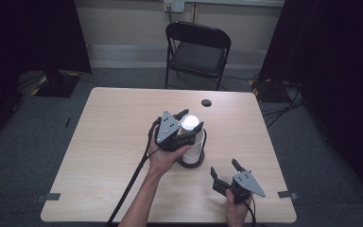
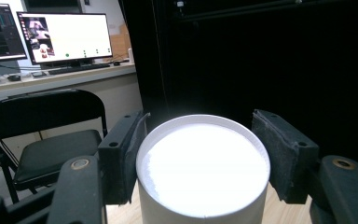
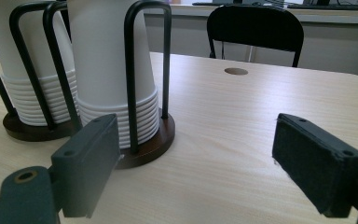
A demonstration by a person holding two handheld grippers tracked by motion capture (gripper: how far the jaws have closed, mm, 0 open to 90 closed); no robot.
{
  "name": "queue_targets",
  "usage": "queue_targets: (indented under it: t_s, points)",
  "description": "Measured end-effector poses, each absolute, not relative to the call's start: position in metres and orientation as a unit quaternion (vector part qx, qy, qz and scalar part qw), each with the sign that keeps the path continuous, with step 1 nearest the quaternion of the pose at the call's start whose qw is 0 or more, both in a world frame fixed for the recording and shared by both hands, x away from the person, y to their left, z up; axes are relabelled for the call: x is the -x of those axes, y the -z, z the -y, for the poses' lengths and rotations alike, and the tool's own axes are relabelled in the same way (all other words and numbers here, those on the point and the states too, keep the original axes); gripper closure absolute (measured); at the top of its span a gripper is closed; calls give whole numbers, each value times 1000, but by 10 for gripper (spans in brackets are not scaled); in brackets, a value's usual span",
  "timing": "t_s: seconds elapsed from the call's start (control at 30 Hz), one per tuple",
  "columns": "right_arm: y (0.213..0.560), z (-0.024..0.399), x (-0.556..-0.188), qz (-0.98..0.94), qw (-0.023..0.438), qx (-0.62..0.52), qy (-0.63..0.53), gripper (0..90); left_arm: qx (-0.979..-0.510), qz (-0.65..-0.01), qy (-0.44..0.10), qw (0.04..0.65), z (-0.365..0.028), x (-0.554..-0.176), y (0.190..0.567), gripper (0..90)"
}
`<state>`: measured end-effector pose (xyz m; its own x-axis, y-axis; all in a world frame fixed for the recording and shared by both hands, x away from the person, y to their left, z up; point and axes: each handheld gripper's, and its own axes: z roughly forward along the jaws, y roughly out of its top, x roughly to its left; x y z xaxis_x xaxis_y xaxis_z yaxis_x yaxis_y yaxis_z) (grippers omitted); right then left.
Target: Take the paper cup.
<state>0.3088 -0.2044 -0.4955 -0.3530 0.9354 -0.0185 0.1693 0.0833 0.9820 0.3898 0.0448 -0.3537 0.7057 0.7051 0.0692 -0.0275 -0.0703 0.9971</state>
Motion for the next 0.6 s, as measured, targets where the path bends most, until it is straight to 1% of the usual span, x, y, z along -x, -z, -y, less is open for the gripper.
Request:
queue_targets:
  t_s: [0.3, 0.6]
  points:
    - [496, 204, -309, -638, 368, -433, -520, 143, -665, -245, -284, 645, -51, -378, 348, 364]
    - [495, 204, -309, -640, 367, -433, -518, 143, -670, -247, -273, 644, -64, -371, 347, 364]
